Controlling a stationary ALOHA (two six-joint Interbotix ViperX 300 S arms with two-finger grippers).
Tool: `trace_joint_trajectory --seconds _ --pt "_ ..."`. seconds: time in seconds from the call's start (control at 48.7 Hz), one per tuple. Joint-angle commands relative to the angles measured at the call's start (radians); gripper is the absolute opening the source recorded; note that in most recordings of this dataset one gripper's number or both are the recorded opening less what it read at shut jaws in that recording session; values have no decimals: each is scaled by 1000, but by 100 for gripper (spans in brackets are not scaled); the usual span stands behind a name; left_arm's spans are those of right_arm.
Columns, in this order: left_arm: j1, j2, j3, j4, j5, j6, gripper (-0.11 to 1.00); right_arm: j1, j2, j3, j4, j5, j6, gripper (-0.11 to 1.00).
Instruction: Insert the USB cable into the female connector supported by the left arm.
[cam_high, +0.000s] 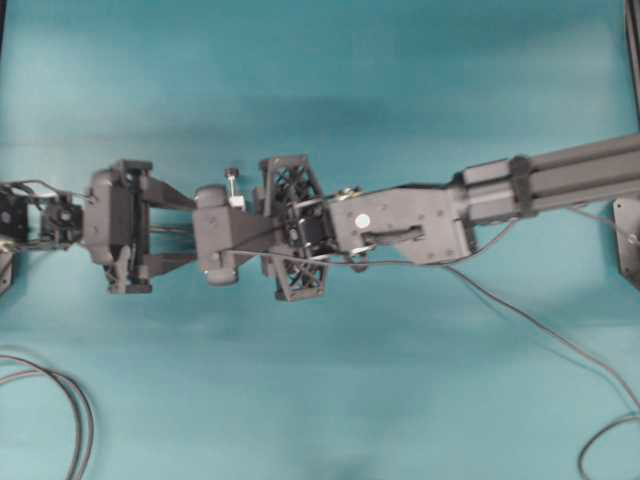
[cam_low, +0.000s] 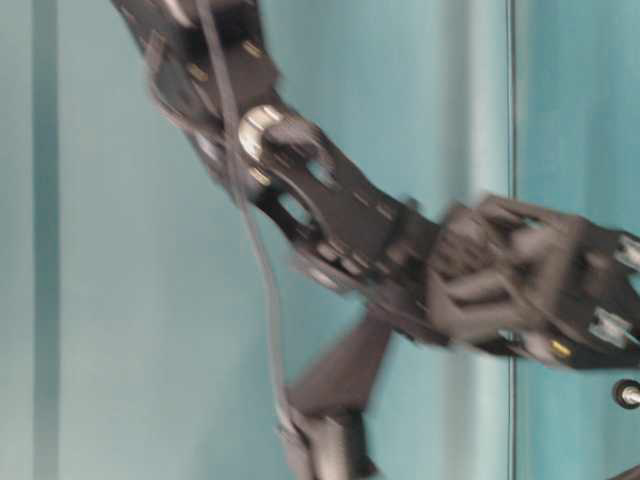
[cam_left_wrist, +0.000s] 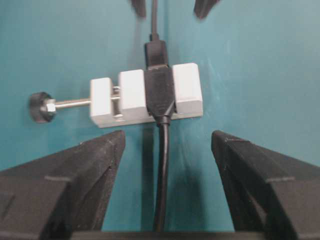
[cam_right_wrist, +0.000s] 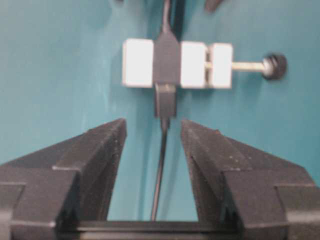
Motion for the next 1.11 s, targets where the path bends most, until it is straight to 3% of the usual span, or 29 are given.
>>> trace_joint_trajectory --seconds 0.0,0.369,0.718,0.862,1.088 --pt "-2 -69 3 -5 38 -15 78 -11 -80 26 -2 -3 23 52" --pt "-2 -308 15 -5 301 -18 77 -21 -276 219 -2 -9 64 52" --pt "-5 -589 61 -5 397 -15 77 -25 -477 413 -3 -35 213 52" --pt "-5 -701 57 -5 480 -15 77 -28 -571 494 -2 -115 224 52" --pt "-5 -811 -15 -5 732 -18 77 -49 -713 641 -2 -333 221 52"
